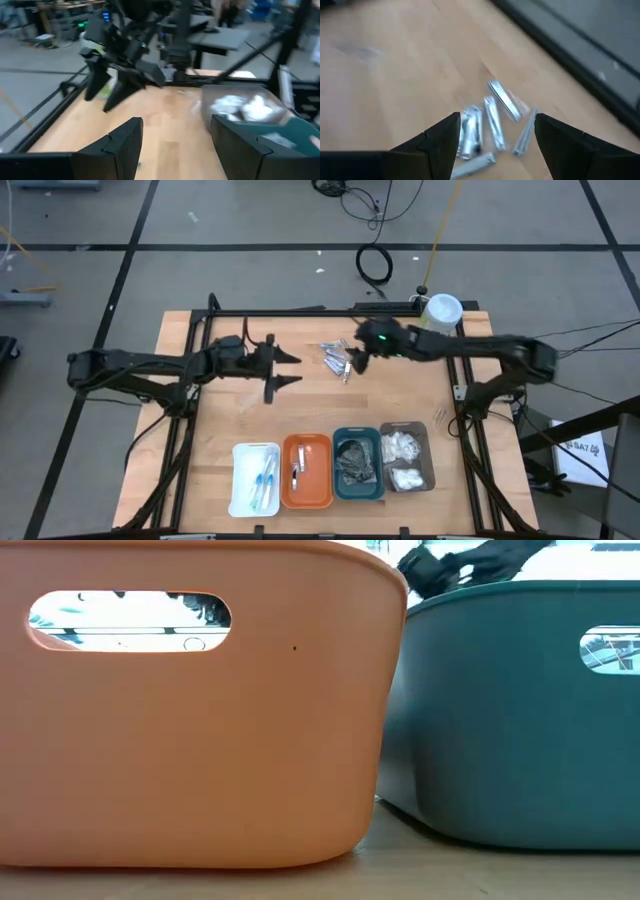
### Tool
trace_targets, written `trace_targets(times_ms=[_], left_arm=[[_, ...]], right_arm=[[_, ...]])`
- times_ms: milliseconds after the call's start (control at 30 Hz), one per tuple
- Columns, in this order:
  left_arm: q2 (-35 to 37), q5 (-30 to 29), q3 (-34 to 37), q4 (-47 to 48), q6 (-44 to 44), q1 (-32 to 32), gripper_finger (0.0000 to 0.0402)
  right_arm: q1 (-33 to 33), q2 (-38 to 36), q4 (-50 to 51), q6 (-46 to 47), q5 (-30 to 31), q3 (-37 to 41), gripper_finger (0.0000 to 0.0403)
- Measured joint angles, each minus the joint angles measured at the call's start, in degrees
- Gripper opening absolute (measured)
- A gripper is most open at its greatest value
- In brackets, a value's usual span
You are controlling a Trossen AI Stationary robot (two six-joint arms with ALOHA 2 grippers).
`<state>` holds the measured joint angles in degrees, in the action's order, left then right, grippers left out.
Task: Pick & Place Travel size toiletries
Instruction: Put the silver nail cutter into the orange bin
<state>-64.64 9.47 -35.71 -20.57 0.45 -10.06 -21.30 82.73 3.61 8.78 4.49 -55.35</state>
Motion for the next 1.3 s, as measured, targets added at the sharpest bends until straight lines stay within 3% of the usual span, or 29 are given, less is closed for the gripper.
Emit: trace_targets(times_ms=[200, 467, 700, 1100, 1300], left_arm=[[-0.22, 1.03, 7.58, -10.43, -5.32, -5.33, 0.0227], [-0.22, 1.09, 8.36, -10.44, -5.75, -6.76, 0.0227], [-0.22, 1.01, 8.36, -10.07, -5.54, -6.75, 0.0228], [-0.22, -2.02, 8.36, -10.07, -5.30, -6.72, 0.0228], [-0.22, -2.05, 8.36, -10.07, -5.39, -6.72, 0.0228]], right_arm=[[-2.86, 15.03, 4.80, -1.11, 3.24, -7.69, 0.0242], [-5.62, 24.69, 4.52, 0.89, 3.87, -8.77, 0.0242], [-5.79, 26.10, 4.40, 1.07, 1.33, -8.79, 0.0212], [-5.75, 26.08, 4.77, -1.42, 1.25, -8.81, 0.0044], [-5.71, 23.37, 4.61, -3.67, 1.26, -8.73, 0.0044]])
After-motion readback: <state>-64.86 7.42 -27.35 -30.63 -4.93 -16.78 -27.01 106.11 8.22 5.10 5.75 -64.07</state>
